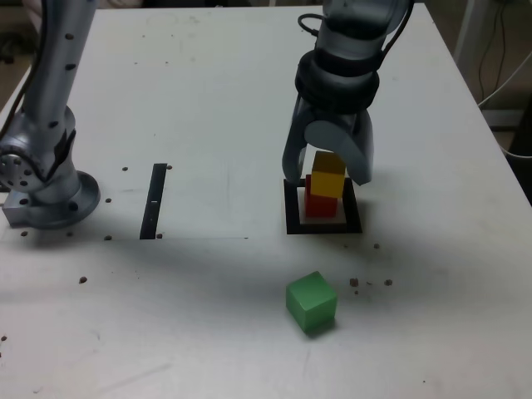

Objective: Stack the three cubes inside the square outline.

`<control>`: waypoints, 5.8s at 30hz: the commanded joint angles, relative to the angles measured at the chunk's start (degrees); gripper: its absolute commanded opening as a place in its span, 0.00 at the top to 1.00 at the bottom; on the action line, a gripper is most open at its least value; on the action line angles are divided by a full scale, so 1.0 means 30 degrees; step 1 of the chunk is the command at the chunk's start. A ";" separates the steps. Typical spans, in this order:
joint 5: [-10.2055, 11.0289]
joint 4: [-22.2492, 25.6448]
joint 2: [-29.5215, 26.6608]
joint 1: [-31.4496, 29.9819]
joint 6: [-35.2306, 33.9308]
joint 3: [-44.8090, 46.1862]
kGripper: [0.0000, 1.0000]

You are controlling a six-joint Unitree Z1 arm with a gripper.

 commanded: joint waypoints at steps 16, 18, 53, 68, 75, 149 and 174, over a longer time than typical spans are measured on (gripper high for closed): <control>-0.0260 0.2215 -0.2715 -0.0920 -0.2308 0.0048 0.01; -0.0458 0.2505 -0.2850 -0.1144 -0.2705 -0.0083 0.01; -0.3619 0.3384 -0.1238 -0.8572 -1.1915 -0.1792 0.00; -0.3839 0.0926 0.1199 -0.8208 -1.0870 -0.1509 0.00; -0.3940 0.0785 0.1560 -0.7802 -1.0553 -0.1281 0.01; -0.2247 0.3604 0.0269 -0.6095 -0.6845 -0.3925 0.82; -0.0165 0.5545 -0.1121 0.0936 0.2328 -0.6464 0.89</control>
